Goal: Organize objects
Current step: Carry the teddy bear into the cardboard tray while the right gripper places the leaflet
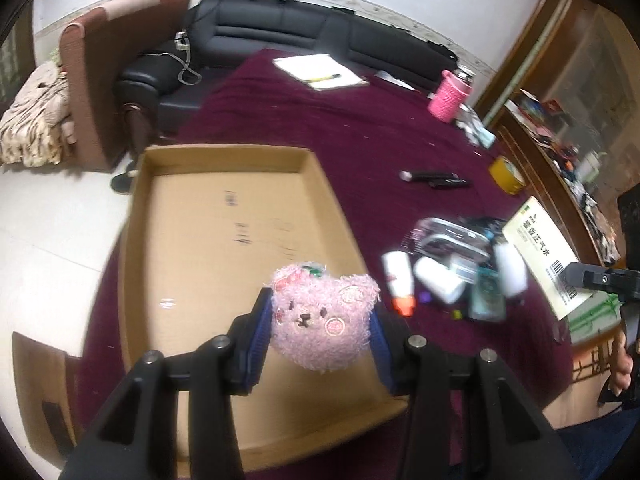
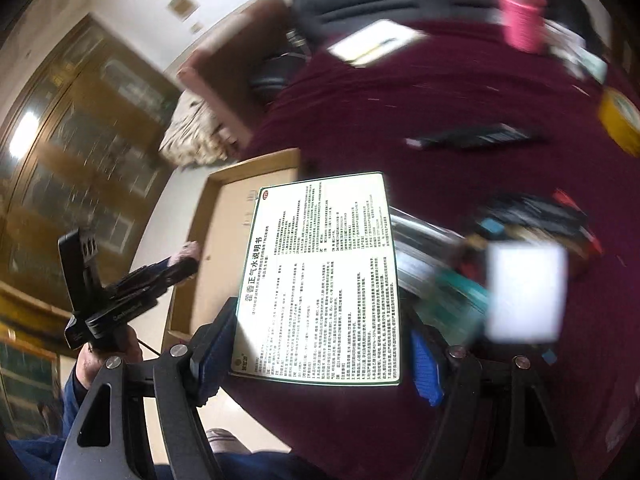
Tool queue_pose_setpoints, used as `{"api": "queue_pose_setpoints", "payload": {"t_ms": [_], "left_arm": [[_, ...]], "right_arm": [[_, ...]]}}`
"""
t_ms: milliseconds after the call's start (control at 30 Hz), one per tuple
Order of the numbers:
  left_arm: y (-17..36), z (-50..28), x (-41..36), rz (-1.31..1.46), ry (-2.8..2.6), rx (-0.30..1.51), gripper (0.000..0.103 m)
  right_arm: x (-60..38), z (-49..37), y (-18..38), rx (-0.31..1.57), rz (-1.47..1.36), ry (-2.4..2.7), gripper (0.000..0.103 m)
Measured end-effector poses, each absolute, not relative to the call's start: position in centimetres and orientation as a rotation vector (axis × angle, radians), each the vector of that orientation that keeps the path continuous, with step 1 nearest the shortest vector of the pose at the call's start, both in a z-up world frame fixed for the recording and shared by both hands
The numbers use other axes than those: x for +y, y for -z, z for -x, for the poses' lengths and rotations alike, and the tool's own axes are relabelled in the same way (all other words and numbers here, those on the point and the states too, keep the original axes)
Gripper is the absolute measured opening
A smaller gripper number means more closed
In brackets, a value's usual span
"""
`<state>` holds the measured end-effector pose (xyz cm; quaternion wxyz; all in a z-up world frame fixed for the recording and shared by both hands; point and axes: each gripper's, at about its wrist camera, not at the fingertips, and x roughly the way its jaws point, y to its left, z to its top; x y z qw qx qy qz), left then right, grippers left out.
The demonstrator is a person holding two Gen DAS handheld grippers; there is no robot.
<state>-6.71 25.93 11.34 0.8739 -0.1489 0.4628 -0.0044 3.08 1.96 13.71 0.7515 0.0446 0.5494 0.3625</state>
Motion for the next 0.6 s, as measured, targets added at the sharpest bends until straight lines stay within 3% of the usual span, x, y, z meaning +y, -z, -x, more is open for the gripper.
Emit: {"api": "queue_pose_setpoints", "payload": {"t_ms": [333, 600], "left_arm": [[-9.7, 2.6, 31.7, 0.264, -0.063, 1.000, 0.043], [-7.0, -1.6, 33.2, 0.103, -0.034, 1.062, 0.044]], "right_arm": [[16.4, -7.3, -9.4, 1.256, -0.048, -0.826, 0.080], [20.9, -10.0, -6.2, 1.315, -0.067, -0.802, 0.081]]}}
